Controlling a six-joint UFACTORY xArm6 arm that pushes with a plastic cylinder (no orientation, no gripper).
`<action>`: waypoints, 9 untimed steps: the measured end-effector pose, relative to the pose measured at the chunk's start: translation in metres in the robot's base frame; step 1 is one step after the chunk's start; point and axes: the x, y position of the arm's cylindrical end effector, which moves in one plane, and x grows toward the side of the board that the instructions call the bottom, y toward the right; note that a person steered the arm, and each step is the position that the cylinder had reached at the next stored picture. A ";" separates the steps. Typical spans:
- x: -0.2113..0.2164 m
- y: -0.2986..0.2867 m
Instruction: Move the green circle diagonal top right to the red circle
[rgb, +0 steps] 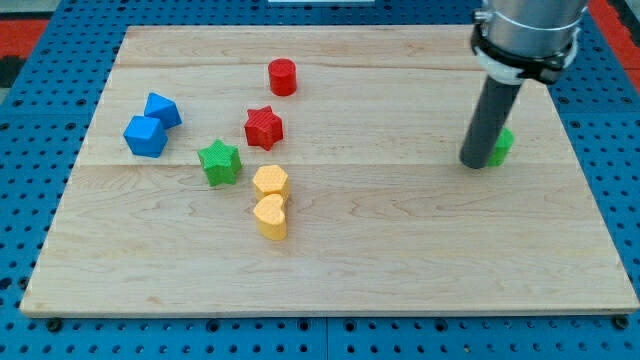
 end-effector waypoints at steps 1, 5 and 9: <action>0.030 0.009; -0.111 0.002; -0.153 0.053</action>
